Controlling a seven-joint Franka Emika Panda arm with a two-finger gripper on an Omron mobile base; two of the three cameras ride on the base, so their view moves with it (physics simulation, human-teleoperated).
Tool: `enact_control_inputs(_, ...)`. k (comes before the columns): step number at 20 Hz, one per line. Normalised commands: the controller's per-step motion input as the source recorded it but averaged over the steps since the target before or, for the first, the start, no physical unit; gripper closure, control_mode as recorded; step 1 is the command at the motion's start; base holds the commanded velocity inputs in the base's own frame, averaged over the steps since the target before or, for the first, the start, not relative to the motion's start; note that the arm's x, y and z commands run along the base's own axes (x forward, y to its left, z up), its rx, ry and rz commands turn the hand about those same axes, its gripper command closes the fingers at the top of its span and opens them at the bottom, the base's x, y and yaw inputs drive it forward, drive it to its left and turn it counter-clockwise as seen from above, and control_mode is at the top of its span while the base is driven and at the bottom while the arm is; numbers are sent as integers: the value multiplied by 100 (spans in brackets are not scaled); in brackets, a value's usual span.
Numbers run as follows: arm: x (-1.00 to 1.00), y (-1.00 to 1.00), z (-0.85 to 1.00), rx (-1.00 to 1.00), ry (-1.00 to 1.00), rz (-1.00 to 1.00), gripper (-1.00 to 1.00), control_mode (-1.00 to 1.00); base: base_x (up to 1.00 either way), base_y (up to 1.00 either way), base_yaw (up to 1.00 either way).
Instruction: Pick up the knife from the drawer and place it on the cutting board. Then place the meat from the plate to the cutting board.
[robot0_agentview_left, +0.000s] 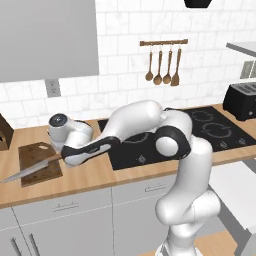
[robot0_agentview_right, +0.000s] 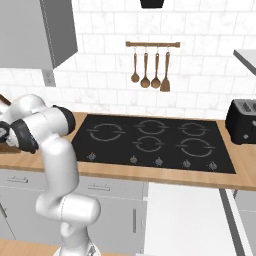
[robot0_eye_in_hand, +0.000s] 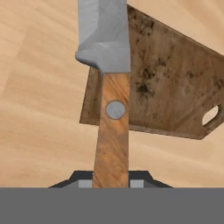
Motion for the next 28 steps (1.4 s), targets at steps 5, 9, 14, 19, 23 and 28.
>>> enact_control_inputs(5,2,0,-32,0,0,0,100,-100,0,0,0)
enact_control_inputs(9,5,2,-27,1,3,0,100,-100,0,0,0)
enact_control_inputs(14,8,1,-34,6,2,0,100,-100,0,0,0)
enact_control_inputs(19,46,0,-23,11,1,0,100,-100,0,0,0)
enact_control_inputs(23,58,0,-11,4,0,0,100,-100,0,0,0)
enact_control_inputs(28,38,20,-6,0,2,-5,100,-100,0,0,0)
